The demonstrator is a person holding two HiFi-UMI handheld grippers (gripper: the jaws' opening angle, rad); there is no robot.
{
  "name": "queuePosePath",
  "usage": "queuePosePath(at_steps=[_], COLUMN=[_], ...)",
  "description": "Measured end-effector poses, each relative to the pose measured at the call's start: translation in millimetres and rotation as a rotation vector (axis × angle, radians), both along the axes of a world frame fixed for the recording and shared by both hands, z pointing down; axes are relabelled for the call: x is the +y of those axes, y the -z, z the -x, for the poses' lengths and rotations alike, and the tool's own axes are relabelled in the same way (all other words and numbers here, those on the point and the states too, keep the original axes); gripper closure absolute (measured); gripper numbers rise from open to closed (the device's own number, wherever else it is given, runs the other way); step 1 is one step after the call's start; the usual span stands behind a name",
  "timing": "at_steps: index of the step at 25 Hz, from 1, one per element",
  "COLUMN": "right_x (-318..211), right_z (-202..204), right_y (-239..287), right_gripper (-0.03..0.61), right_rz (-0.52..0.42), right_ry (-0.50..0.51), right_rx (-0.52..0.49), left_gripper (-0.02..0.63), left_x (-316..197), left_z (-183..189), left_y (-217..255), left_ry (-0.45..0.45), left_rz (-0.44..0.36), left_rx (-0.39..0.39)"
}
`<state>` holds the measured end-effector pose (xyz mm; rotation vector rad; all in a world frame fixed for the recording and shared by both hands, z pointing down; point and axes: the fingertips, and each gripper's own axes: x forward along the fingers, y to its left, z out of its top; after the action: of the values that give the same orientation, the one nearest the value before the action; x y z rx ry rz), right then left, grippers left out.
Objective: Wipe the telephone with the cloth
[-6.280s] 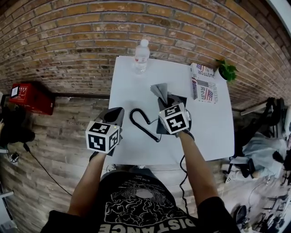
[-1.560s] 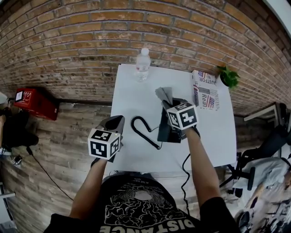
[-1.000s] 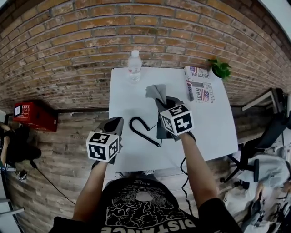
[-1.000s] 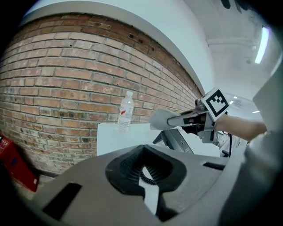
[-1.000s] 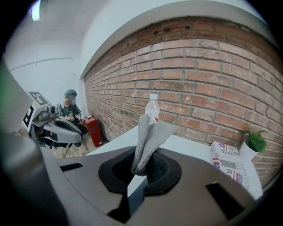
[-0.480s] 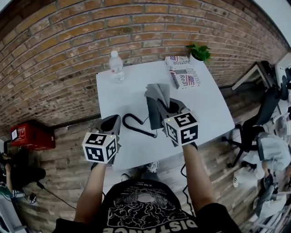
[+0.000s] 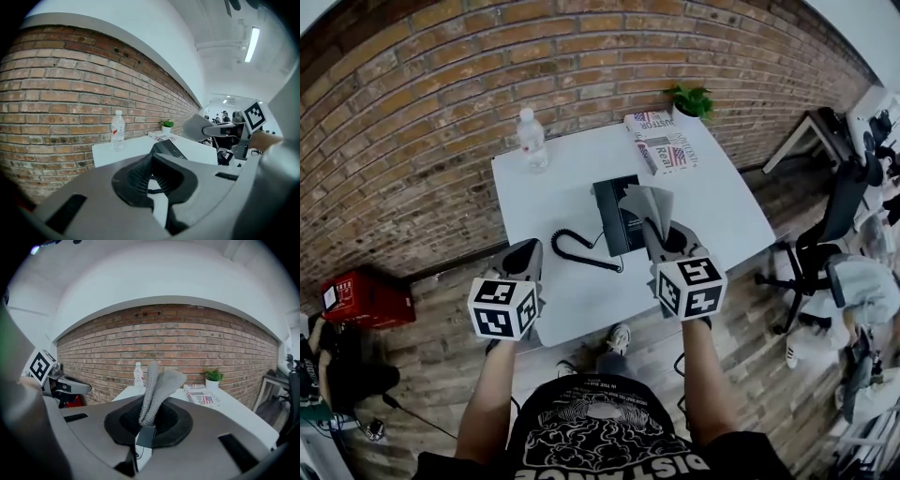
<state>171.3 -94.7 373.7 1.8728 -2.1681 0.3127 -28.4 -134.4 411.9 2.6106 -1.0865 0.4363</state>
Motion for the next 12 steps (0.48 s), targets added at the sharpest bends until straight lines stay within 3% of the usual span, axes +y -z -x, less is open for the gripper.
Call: queuePosePath(at_steps=[12], right_x=[36], right_z=[3], right_y=[1], right_gripper=[0.566], right_rz=[-0.022], right_ry=[-0.087], right_rx=[0.009], left_gripper=[0.607], left_x=[14], left_z=[18], left_y=[2], left_ry=[-0.018], left_rz=[-0.035], left_rx=[-0.023])
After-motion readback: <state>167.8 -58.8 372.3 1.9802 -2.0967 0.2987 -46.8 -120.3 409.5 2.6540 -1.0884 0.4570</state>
